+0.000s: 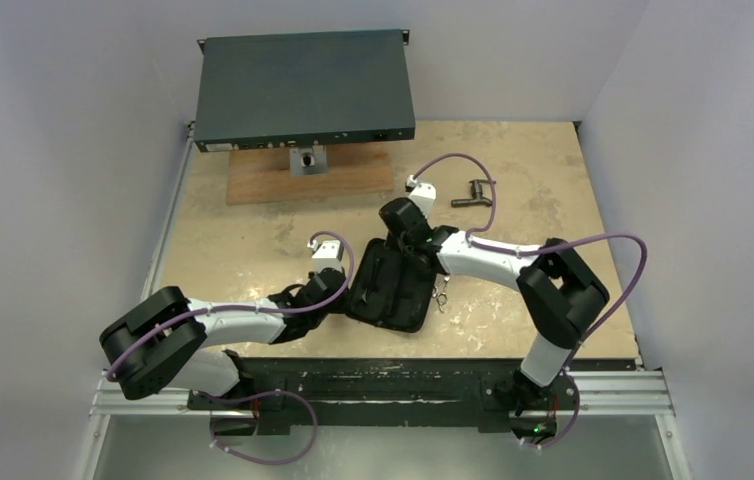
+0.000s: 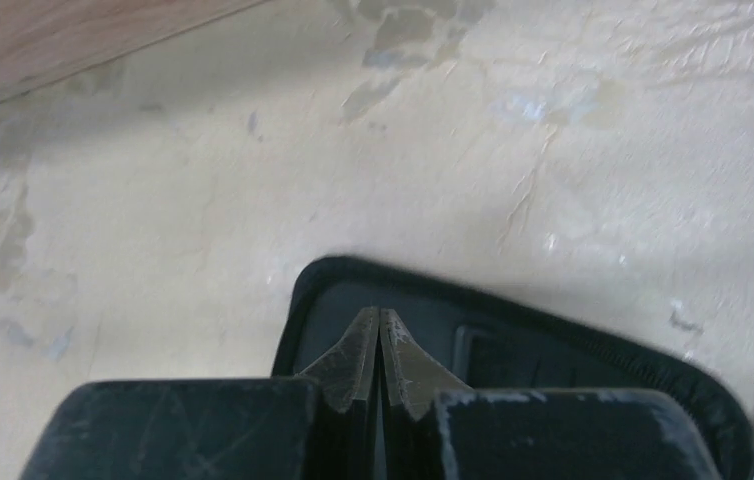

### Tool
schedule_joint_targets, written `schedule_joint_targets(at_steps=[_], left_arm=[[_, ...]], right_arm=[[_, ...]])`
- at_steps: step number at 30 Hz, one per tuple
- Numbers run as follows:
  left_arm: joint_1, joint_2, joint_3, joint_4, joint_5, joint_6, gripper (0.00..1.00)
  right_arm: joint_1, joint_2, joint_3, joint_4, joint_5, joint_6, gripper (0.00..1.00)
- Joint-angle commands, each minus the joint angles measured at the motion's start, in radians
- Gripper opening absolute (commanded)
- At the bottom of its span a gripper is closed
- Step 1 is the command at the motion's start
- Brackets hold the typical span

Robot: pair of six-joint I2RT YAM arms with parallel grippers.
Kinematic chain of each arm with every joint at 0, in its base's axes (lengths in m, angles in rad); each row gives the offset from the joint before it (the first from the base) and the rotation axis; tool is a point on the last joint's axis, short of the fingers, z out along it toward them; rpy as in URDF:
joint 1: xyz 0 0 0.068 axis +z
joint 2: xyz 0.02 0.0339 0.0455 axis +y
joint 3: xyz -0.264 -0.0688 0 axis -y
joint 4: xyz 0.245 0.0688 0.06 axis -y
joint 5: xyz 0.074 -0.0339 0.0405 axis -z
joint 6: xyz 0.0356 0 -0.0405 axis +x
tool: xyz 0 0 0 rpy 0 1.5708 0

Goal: Sort the hair-cutting tools
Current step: Place the haircut tool in the hairdressing tool bag.

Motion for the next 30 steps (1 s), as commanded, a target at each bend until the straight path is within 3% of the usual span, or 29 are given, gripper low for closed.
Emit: schedule_joint_targets(at_steps=[1, 17, 30], left_arm=[[0.008, 0.005, -0.008, 0.024, -0.002, -0.003, 0.0], [0.007, 0.011, -0.008, 0.028, -0.003, -0.001, 0.0], [0.008, 0.019, -0.005, 0.03, 0.0, -0.001, 0.0]], right_arm=[[-0.038, 0.056, 0.07, 0.022, -0.049, -0.064, 0.0], [-0.036, 0.14, 0.071, 0.06, -0.137, -0.089, 0.0], [-0.009, 0.106, -0.001, 0.078, -0.178, -0.081, 0.0]])
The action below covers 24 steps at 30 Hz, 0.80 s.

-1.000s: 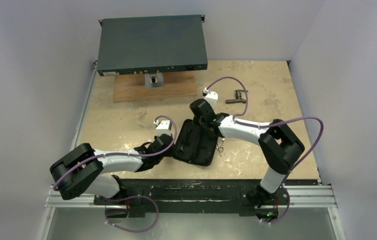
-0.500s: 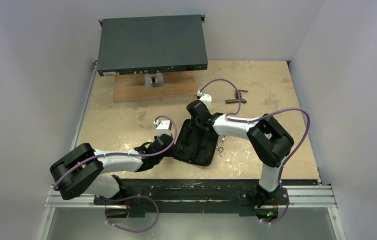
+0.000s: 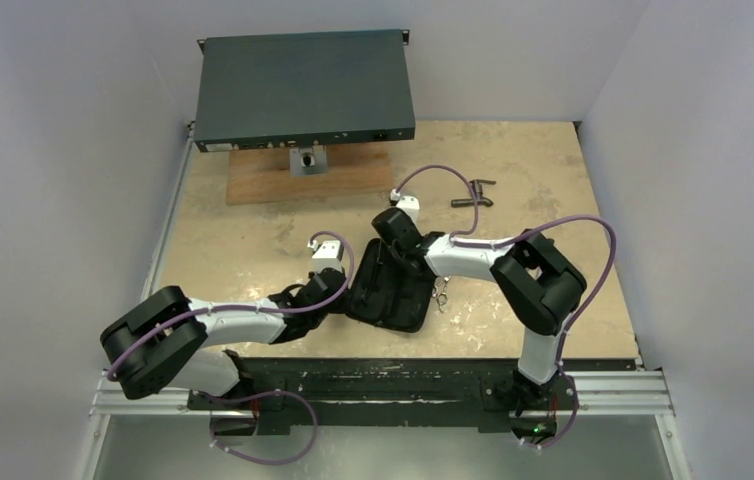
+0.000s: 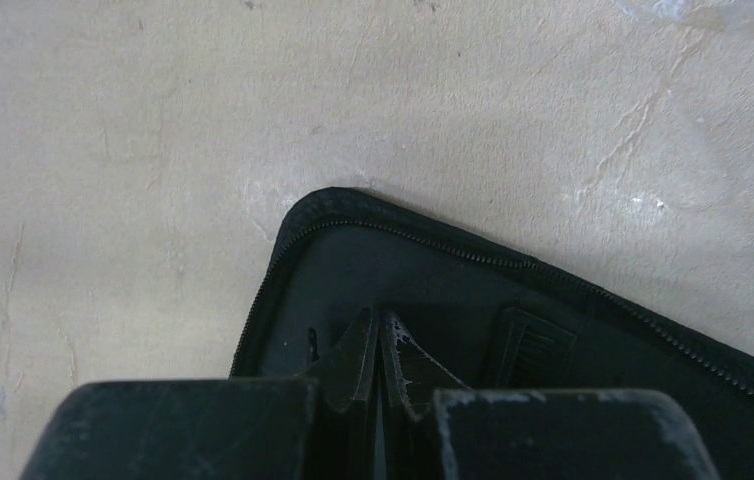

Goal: Sort the hair-cutting tools
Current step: Place the haircut tool in the hairdressing tool bag.

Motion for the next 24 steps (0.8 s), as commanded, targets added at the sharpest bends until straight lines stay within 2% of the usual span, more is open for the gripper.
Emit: schedule_joint_targets(at_steps=[1, 12, 24], left_arm=[[0.008, 0.016, -0.005, 0.029, 0.0, -0.001, 0.0], [0.007, 0.022, -0.002, 0.031, 0.003, 0.0, 0.0], [0.007, 0.022, -0.004, 0.032, 0.004, -0.002, 0.0]], right_arm=[[0.014, -0.04, -0.018, 0.027, -0.025, -0.009, 0.0], [0.036, -0.053, -0.036, 0.051, -0.043, -0.011, 0.0], [0.045, -0.081, -0.022, -0.012, 0.011, 0.013, 0.0]])
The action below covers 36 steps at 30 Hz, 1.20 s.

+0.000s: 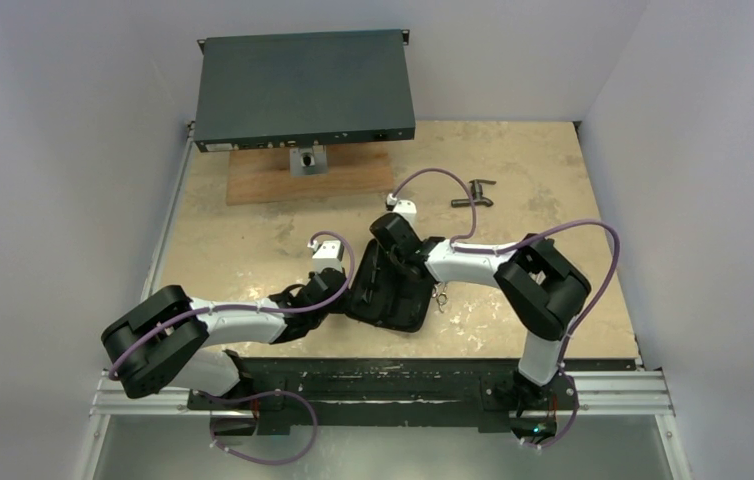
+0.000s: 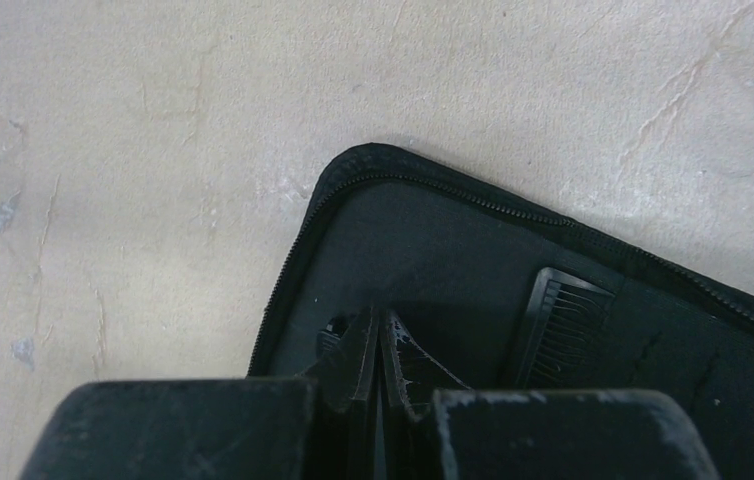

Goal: Sort the hair-cutting tools
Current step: Place the haircut tool in the hairdressing tool bag.

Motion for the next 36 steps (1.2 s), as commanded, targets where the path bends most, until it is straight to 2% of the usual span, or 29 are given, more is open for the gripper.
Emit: schedule_joint_targets(at_steps=[1, 2, 3, 4, 6, 10, 14, 23, 29, 36], left_arm=[[0.007, 0.012, -0.005, 0.024, 0.004, -0.003, 0.0], [0.008, 0.01, -0.006, 0.023, 0.003, -0.158, 0.0], [0.007, 0.01, -0.007, 0.024, 0.003, -0.022, 0.0], [0.007, 0.01, -0.006, 0.024, 0.003, -0.005, 0.0], [0.007, 0.008, -0.007, 0.025, 0.004, -0.003, 0.0], [0.007, 0.007, -0.01, 0.026, 0.004, -0.003, 0.0], [0.007, 0.005, -0.013, 0.027, 0.004, -0.003, 0.0], [0.007, 0.004, -0.015, 0.03, 0.003, -0.004, 0.0], [0.008, 0.004, -0.016, 0.032, 0.001, -0.006, 0.0], [0.007, 0.004, -0.016, 0.03, 0.001, -0.006, 0.0]], right_arm=[[0.005, -0.056, 0.022, -0.048, 0.044, 0.009, 0.0], [0.005, -0.06, 0.031, -0.067, 0.056, 0.009, 0.0], [0.005, -0.067, 0.039, -0.084, 0.065, 0.009, 0.0], [0.004, -0.074, 0.041, -0.09, 0.066, 0.01, 0.0], [0.004, -0.095, 0.034, -0.08, 0.052, 0.008, 0.07], [0.005, -0.131, 0.007, -0.038, 0.011, 0.0, 0.29], [0.005, -0.135, 0.004, -0.011, -0.022, -0.007, 0.36], [0.004, -0.053, 0.084, -0.053, -0.029, -0.006, 0.34], [0.002, -0.024, 0.091, -0.051, -0.025, -0.004, 0.12], [-0.013, -0.019, 0.073, -0.077, -0.001, 0.0, 0.06]])
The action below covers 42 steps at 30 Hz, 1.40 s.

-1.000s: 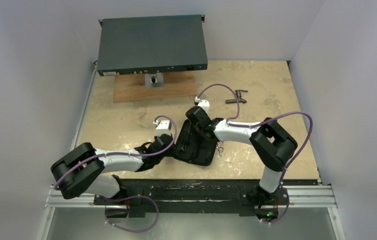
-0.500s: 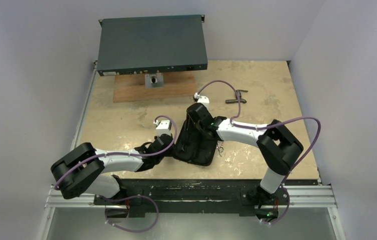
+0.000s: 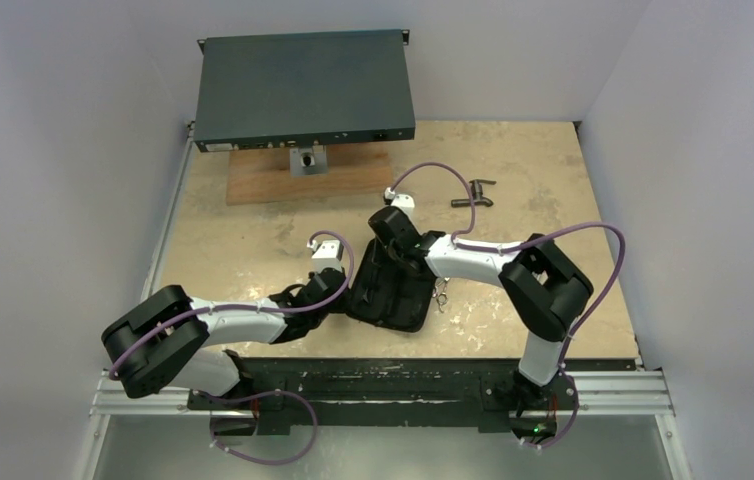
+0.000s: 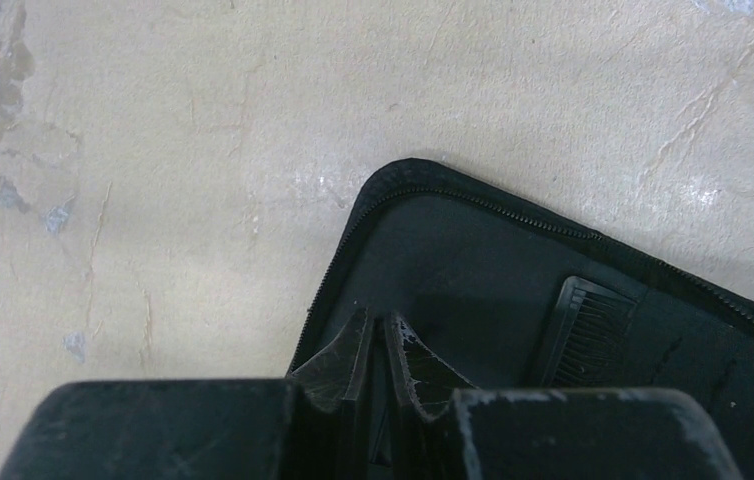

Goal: Sort the hair-cutting tools
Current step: Place the haircut tool in the hairdressing tool bag.

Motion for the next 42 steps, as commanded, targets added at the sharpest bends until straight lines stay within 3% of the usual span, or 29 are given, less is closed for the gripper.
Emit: schedule_joint_targets(at_steps=[1, 18, 23, 27, 42], left_arm=[[0.008, 0.003, -0.016, 0.026, -0.001, 0.009, 0.0], [0.008, 0.009, -0.013, 0.023, 0.004, 0.008, 0.0], [0.008, 0.007, -0.013, 0.023, 0.003, 0.006, 0.0], [0.006, 0.009, -0.013, 0.025, 0.003, 0.006, 0.0], [0.008, 0.012, -0.012, 0.026, 0.003, 0.006, 0.0]], right_arm=[[-0.008, -0.009, 0.013, -0.022, 0.028, -0.002, 0.06], [-0.021, -0.063, -0.061, -0.02, 0.038, 0.007, 0.09], [-0.022, -0.129, -0.084, 0.007, 0.01, 0.017, 0.31], [-0.022, -0.155, -0.069, -0.008, 0.009, 0.035, 0.38], [-0.013, -0.058, 0.013, -0.059, -0.023, 0.023, 0.33]])
